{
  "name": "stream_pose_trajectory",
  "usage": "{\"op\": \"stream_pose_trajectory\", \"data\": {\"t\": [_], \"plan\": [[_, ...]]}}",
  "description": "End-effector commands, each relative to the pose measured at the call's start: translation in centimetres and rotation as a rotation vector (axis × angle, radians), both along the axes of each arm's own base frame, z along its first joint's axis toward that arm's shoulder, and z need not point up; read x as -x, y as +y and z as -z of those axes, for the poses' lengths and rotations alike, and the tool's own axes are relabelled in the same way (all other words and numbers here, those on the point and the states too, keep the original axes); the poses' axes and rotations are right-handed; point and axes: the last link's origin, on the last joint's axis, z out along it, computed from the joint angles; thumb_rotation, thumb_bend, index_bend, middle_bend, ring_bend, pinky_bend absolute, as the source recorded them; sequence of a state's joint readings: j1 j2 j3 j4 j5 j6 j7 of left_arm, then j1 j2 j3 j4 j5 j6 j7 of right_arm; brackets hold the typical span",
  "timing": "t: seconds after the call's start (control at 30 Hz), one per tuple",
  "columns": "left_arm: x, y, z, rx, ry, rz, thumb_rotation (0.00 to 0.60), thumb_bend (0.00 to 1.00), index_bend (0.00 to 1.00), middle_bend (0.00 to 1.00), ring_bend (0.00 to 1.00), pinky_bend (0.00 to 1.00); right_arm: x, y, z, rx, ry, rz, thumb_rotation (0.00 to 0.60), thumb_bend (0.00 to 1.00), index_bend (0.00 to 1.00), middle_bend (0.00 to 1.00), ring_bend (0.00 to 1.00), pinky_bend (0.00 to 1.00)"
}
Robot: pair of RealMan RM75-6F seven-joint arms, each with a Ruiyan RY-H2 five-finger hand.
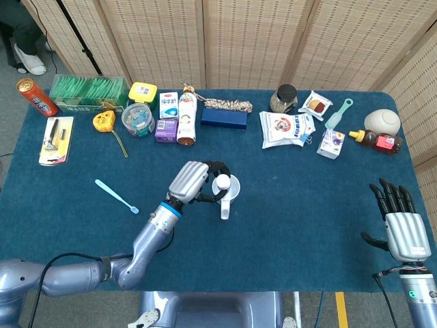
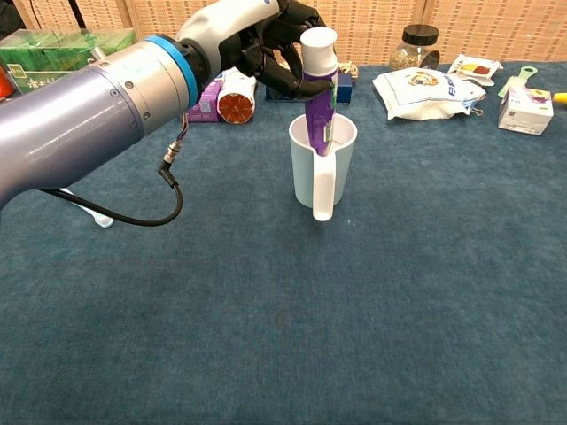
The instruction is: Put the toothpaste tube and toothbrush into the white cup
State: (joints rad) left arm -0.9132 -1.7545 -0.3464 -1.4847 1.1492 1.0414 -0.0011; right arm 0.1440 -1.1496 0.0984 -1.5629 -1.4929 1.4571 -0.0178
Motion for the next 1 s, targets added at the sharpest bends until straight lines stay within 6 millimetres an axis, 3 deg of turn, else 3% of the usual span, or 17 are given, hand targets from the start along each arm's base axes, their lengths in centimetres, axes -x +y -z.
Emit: {"op": "stream_pose_trajectory", "data": {"t": [0.03,0.5,0.7,0.83,1.0], "plan": [[0.1,0.1,0.8,0.007,0.01,-0.005,0.6,0.43,0.67,0.5,0.44,0.57,0.0,0.0,0.0,-0.002,0.0,-0.001,0.6,0.0,0.0,0.0,0.0,0.0],[0.9,0.7,2.9,0.023,0.043,-0.036,0.6,0.43,0.66,0.48,0.38,0.55,0.3,-0.2,0.1,-0.011,-0.003,0.006,0.6,0.0,0.0,0.0,0.0,0.0],[0.9,0.6,3.2,0.026,0.049,-0.039,0.6,0.42,0.61,0.35,0.22,0.44,0.3,-0.2,-0.1,-0.007,-0.008,0.005,0.6,0.0,0.0,0.0,0.0,0.0],[1.0,0.5,3.1,0.03,0.045,-0.039,0.6,0.42,0.49,0.23,0.1,0.39,0.3,-0.2,-0.1,-0.008,-0.006,0.004,0.6,0.0,0.0,0.0,0.0,0.0],[1.1,0.5,3.0,0.028,0.05,-0.037,0.6,0.42,0.39,0.16,0.06,0.37,0.3,-0.2,0.0,-0.009,-0.007,0.004,0.6,0.0,0.0,0.0,0.0,0.0]]}}
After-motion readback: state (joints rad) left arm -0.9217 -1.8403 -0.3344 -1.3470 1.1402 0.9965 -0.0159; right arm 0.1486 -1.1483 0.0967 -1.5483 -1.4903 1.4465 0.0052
